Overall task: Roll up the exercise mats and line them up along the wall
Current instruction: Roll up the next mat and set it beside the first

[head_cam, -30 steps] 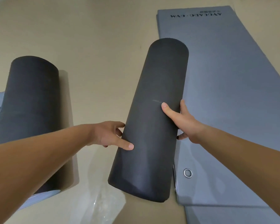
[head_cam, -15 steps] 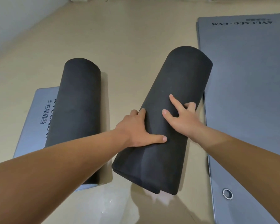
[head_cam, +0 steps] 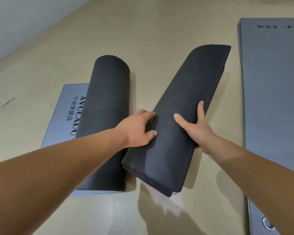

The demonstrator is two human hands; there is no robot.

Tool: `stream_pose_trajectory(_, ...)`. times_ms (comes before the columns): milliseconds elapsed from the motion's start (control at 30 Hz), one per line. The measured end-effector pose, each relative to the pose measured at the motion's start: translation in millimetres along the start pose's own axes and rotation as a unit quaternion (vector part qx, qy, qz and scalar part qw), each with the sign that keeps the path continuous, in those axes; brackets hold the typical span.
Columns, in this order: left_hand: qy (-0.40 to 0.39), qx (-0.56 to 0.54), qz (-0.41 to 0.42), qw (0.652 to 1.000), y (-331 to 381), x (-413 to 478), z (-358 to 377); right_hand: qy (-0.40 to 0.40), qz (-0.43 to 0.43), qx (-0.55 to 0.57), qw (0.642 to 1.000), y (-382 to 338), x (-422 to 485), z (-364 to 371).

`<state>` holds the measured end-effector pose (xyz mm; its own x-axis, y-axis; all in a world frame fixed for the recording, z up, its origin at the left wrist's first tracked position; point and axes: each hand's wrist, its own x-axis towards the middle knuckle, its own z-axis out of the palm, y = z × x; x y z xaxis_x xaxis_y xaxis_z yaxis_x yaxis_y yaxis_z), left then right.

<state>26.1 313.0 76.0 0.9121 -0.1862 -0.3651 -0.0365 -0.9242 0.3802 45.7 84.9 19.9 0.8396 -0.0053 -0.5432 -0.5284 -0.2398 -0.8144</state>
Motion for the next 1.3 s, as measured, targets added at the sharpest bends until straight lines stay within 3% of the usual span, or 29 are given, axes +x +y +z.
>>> stream_pose_trajectory(100, -0.033, 0.014, -0.012, 0.999, 6, -8, 1, 0.034, -0.033, -0.019, 0.999, -5, 16, 8)
stream_pose_trajectory(200, -0.011, 0.252, -0.125, 0.960, -15, -11, -3, 0.028, -0.044, -0.014, 0.999, -11, 25, 9)
stream_pose_trajectory(233, -0.016, 0.275, -0.186, 0.943, -29, -12, -10, 0.024, -0.045, -0.014, 0.999, -13, 27, 9)
stream_pose_trajectory(333, -0.036, 0.171, -0.309, 0.935, -76, -16, -18, 0.028, -0.053, -0.037, 0.998, -19, 27, 13)
stream_pose_trajectory(467, -0.018, 0.094, -0.351, 0.932, -117, -25, -13, 0.024, -0.056, -0.109, 0.992, -30, 29, 27)
stream_pose_trajectory(600, -0.016, 0.079, -0.343, 0.936, -142, -29, -24, -0.020, -0.071, -0.267, 0.961, -50, 26, 64)
stream_pose_trajectory(767, -0.050, 0.049, -0.319, 0.945, -170, -40, -39, 0.014, -0.089, -0.549, 0.831, -82, 4, 166)
stream_pose_trajectory(867, -0.033, -0.016, -0.288, 0.957, -203, -54, -42, 0.013, -0.090, -0.598, 0.797, -94, -2, 195)
stream_pose_trajectory(1000, -0.018, -0.173, -0.237, 0.956, -237, -79, -58, -0.012, -0.145, -0.593, 0.792, -104, 0, 197)
stream_pose_trajectory(1100, -0.015, -0.208, -0.236, 0.949, -246, -92, -67, 0.008, -0.192, -0.601, 0.776, -101, -5, 209)
stream_pose_trajectory(1167, 0.026, -0.134, -0.233, 0.963, -235, -94, -69, 0.017, -0.193, -0.611, 0.768, -97, -9, 227)
stream_pose_trajectory(1233, 0.070, 0.007, -0.191, 0.979, -204, -88, -62, 0.028, -0.190, -0.612, 0.767, -96, -9, 242)
stream_pose_trajectory(1300, 0.081, 0.131, -0.139, 0.978, -164, -83, -50, 0.041, -0.217, -0.569, 0.792, -100, -8, 245)
